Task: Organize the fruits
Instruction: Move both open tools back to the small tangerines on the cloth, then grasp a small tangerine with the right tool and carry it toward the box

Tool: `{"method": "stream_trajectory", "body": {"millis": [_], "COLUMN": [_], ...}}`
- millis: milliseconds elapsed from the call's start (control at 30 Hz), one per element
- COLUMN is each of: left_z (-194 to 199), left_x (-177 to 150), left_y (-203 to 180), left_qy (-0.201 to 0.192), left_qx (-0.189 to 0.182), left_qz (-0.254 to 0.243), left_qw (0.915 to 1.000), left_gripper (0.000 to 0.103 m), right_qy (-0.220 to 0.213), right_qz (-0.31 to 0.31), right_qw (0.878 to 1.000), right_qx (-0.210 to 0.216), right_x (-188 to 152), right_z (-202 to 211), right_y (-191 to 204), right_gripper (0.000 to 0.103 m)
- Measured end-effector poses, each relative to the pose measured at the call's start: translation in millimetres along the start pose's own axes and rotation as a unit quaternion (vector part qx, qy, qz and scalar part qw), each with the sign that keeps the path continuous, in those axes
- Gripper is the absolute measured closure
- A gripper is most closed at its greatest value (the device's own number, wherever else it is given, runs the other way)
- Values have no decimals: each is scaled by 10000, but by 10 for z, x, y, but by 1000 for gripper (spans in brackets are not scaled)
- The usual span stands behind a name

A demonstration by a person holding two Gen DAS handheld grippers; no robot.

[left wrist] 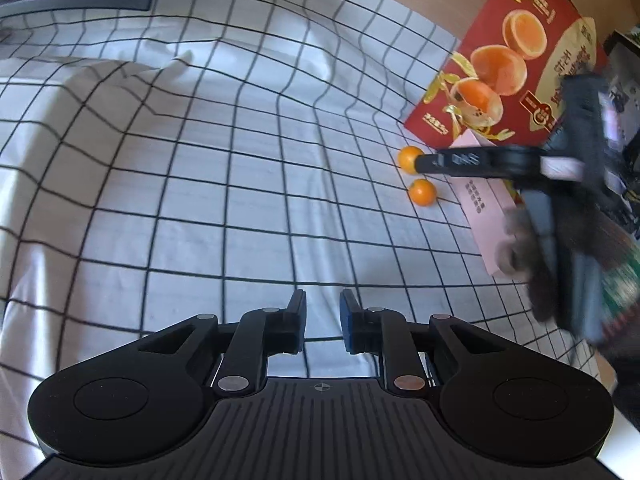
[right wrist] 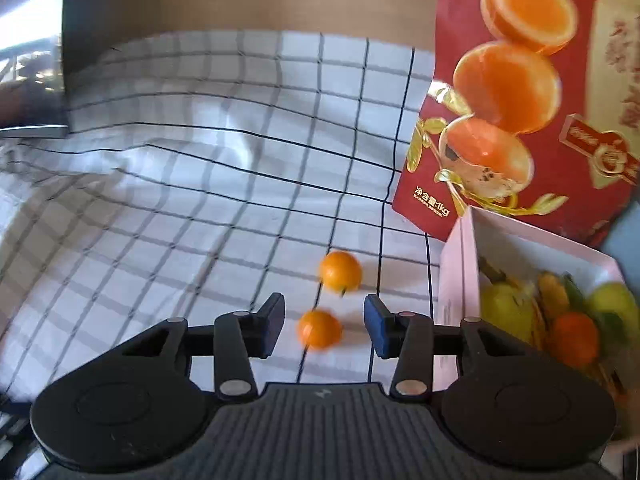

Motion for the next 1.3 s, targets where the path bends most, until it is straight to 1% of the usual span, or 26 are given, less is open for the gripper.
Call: {"method": "stream_trajectory", "body": {"millis": [100,200,233,267,367,433,500,567,600,700,800,867,900,1000,1133,1167,1233,1267,1300], "left_z": [16,26,27,24,-9,-50,-103,-156,-182,-277,-382,-446,-472,-535,-521,-491,-452,-443,-437], "left_x": [13,16,17,21,47,63,92,135,162,241,241,206,191,195,270,285,308,324,341], "left_y": [28,35,35,33,16,-19,-86,-167,-206,-333,-452,-523,-556,-692,-895,-919,-915,-887,-847], "left_qy": [-10,9,17,31,66,96,130,151,152,163,250,371,422,516,424,361,277,249,218], "left_qx": [26,72,82,96,104,77,8,-72,-110,-198,-320,-329,-340,-401,-475,-484,-437,-385,-316], "left_qz": [22,-20,-36,-53,-139,-210,-329,-461,-528,-743,-918,-1038,-1085,-1280,-1609,-1635,-1579,-1519,-1437], "left_qw": [10000,10000,10000,9999,9998,9997,9994,9988,9984,9969,9950,9934,9926,9896,9849,9847,9861,9873,9889], "left_gripper": [82,82,82,82,82,82,82,82,82,82,82,82,82,82,82,82,82,82,82], "right_qy": [241,362,372,351,280,164,128,169,203,322,571,665,679,491,404,356,224,125,19], "right_qz": [-209,-224,-200,-160,-87,-61,-3,72,97,177,216,189,111,83,201,203,203,177,139], "right_qw": [9995,9991,9991,9993,9995,9993,9984,9969,9966,9961,9961,9962,9962,9974,9978,9979,9981,9985,9987], "right_qx": [13,-23,-6,30,68,322,543,760,797,801,633,524,529,520,477,505,530,508,492], "right_x": [136,195,207,218,226,193,83,-124,-232,-615,-1008,-1197,-1271,-1358,-1371,-1363,-1296,-1259,-1222], "right_z": [-295,-465,-485,-484,-369,-170,64,302,396,634,717,730,750,799,813,845,913,957,1000], "right_y": [-83,-100,-93,-79,-25,43,127,207,224,246,234,218,203,209,230,228,194,160,125], "right_gripper": [60,60,62,72,72,72,72,72,72,72,71,71,71,71,71,70,60,49,47]}}
Point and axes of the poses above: each gripper's, at about its wrist camera, not at the fingertips, and z roughly against the way its jaws point, y to its left, x to its top, the point moved 7 cm from there along -z, roughly the way its jaws point, and after that the axes turned 6 degrees about y, right-handed, at the moved point
